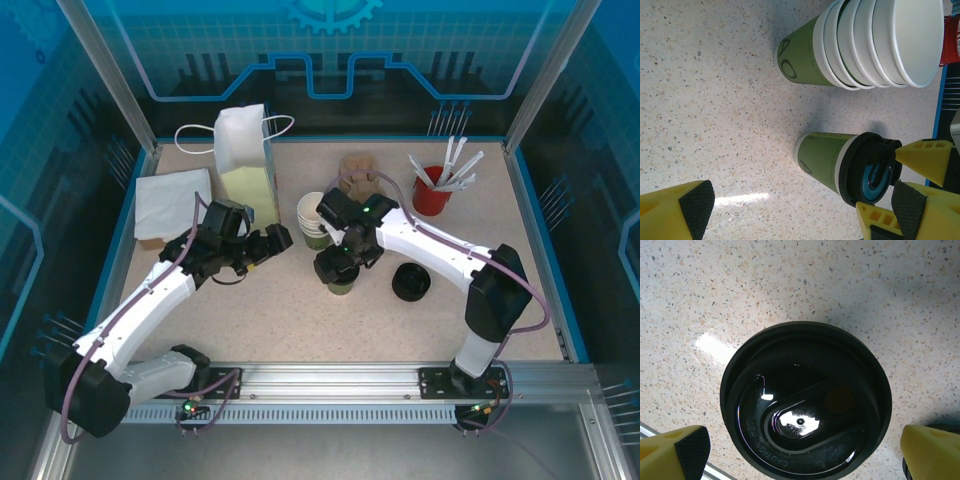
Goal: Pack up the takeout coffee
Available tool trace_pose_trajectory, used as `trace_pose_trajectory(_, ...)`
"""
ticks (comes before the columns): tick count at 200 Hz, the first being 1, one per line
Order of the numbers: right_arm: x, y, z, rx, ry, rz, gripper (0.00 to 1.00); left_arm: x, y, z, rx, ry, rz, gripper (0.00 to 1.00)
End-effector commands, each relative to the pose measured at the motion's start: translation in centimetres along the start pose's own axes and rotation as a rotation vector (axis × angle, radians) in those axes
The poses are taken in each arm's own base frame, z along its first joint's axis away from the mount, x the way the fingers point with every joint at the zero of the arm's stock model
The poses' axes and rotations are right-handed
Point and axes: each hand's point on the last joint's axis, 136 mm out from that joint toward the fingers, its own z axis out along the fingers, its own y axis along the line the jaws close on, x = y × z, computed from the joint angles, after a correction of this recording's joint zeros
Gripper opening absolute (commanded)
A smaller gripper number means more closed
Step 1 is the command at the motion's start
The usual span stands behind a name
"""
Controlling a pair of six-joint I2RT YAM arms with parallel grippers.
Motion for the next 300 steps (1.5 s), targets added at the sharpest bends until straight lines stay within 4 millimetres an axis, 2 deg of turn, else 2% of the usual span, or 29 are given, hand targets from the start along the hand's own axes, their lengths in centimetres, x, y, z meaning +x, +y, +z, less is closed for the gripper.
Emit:
trace_pose_trajectory(1,0.1,0.3,0.1,0.011,0.026,-0.032,1.00,0.2,0.7,-0.1,-0.014,0.002,0.007,0.95)
trace_pose_trajectory(109,0.1,0.6,2.9,0.015,0.081,-0.047,1.00,0.2,0.9,-0.1,-0.019,0.003,0.013,0.96)
trace_pose_trajectory(122,0.2,0.6,3.1,0.014,0.082,-0.046,0.96,0.2,1.0,-0.1,-0.020,0.003,0.013,0.96)
trace_pose_trajectory(163,0.4,0.2,2.9,0.028,0.078,-0.042,0.86,0.3,1.0,-0.2,-0.019,0.005,0.013,0.96)
trace_pose_trajectory(195,0.8,-0.9,1.5,0.023,0.063,-0.011,0.86,0.4,1.1,-0.1,-0.022,0.009,0.013,0.96)
trace_pose_trajectory(240,0.3,-4.7,-1.8,0.005,-0.022,0.086,0.85,0.4,1.1,-0.1,-0.021,0.010,0.016,0.96)
trace_pose_trajectory(275,-0.1,-10.2,-3.5,0.052,-0.058,0.190,0.85,0.5,1.0,-0.2,-0.017,0.011,0.017,0.96)
trace_pose_trajectory(300,-0.2,-14.1,-3.7,0.094,-0.068,0.256,0.84,0.6,1.0,-0.2,-0.015,0.015,0.017,0.96)
